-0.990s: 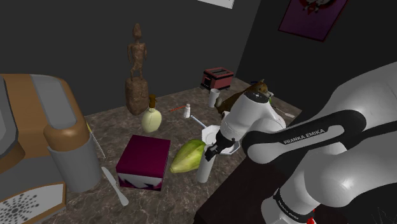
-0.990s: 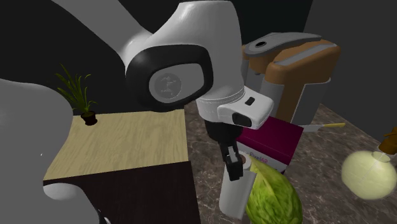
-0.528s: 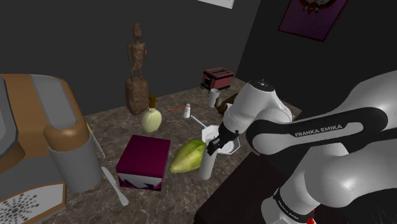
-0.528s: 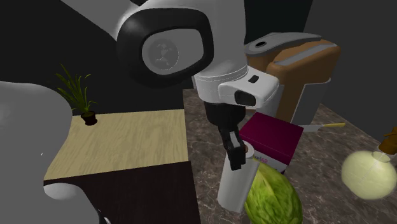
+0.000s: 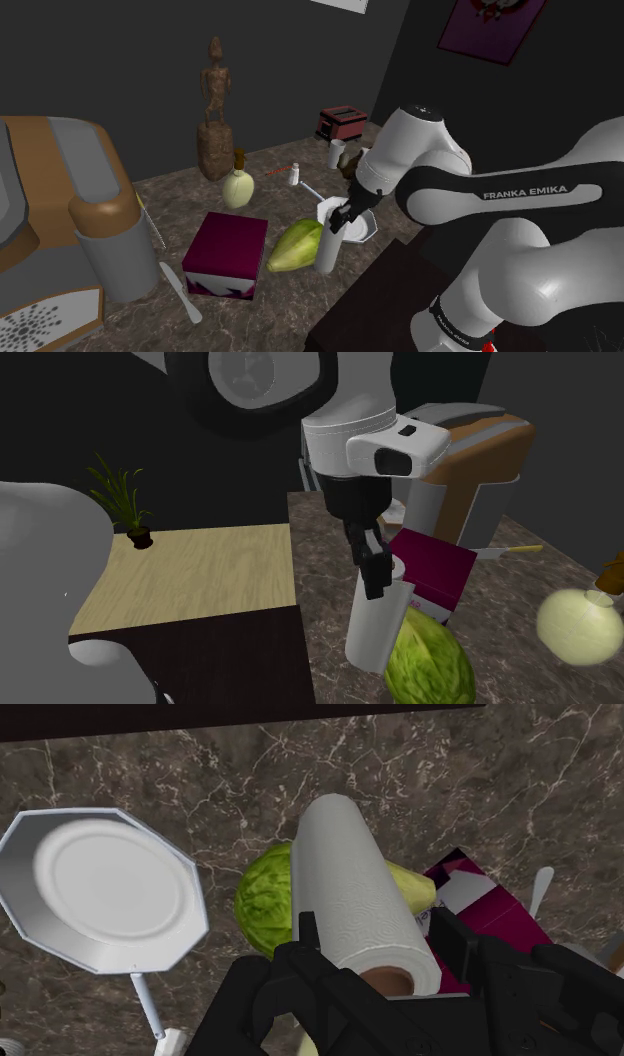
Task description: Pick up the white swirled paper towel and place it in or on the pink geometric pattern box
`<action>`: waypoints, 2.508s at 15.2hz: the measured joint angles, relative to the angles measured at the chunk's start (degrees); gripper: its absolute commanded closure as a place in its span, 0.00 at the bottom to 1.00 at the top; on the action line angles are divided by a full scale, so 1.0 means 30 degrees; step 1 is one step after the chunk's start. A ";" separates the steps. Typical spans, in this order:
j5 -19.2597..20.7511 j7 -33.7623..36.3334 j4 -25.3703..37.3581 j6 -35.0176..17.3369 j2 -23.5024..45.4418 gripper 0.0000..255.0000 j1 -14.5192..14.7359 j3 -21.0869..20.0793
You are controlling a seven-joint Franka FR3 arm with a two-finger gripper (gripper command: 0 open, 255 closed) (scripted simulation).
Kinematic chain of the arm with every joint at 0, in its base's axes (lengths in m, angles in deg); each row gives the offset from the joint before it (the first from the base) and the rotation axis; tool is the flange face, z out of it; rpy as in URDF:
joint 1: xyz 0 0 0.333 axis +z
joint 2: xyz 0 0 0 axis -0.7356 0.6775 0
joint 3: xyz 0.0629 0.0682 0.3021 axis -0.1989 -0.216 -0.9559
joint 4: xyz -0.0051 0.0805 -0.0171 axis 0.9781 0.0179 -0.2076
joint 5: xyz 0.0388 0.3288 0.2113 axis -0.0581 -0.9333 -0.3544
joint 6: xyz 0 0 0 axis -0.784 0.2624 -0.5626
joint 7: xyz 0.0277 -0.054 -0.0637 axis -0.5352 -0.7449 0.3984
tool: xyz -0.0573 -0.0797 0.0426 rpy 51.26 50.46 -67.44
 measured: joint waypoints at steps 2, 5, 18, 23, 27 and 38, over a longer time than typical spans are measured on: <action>0.0076 -0.0032 0.0344 0.0716 -0.0377 1.00 -0.0018 0.0112; 0.0201 -0.0094 0.0900 0.1727 -0.0834 1.00 -0.0071 0.0286; 0.0686 -0.0221 0.3773 0.5630 -0.1882 1.00 -0.0306 0.0867; 0.0832 -0.0231 0.4927 0.6873 -0.1977 1.00 -0.0386 0.1020; 0.0786 0.0533 0.7156 0.6802 0.0280 1.00 -0.0569 0.0215; 0.2297 0.3633 1.5805 0.7369 0.8372 1.00 -0.1713 -0.2697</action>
